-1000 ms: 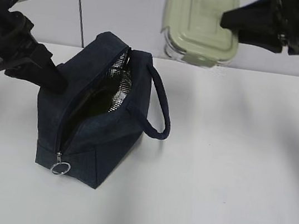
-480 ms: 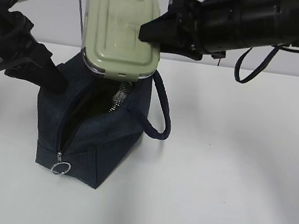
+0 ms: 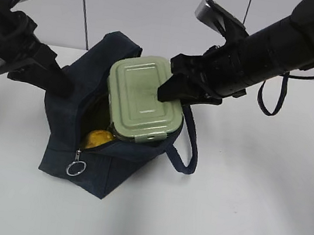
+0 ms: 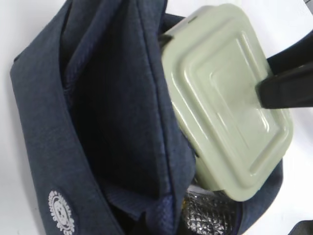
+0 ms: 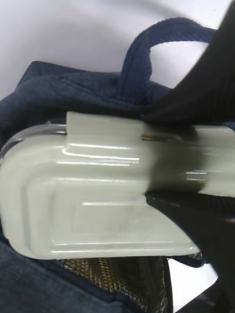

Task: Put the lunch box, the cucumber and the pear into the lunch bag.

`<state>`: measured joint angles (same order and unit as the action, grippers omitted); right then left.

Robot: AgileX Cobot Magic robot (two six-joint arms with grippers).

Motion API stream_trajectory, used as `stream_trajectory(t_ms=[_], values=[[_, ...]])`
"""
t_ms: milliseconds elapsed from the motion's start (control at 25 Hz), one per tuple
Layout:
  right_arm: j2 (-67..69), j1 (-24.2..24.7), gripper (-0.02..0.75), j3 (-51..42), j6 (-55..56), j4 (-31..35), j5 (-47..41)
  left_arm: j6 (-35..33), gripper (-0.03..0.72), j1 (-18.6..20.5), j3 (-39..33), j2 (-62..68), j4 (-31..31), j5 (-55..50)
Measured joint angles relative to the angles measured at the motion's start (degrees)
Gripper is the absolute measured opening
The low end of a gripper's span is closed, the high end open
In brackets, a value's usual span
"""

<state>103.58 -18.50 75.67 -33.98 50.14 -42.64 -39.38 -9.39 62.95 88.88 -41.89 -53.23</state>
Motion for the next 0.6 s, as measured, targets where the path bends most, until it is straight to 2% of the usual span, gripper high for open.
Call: stream_trajectory(t_ms=[360,600], values=[[1.8,-0.8,0.266,0.2,5.6,-3.0,-0.1,0.0,0.011,0.0,0.0,0.0,-0.1,-0.3],[2.9,-1.3,0.266,1.4,1.2,5.1,0.5,0.0,0.011,0.0,0.0,0.0,-0.1,-0.4]])
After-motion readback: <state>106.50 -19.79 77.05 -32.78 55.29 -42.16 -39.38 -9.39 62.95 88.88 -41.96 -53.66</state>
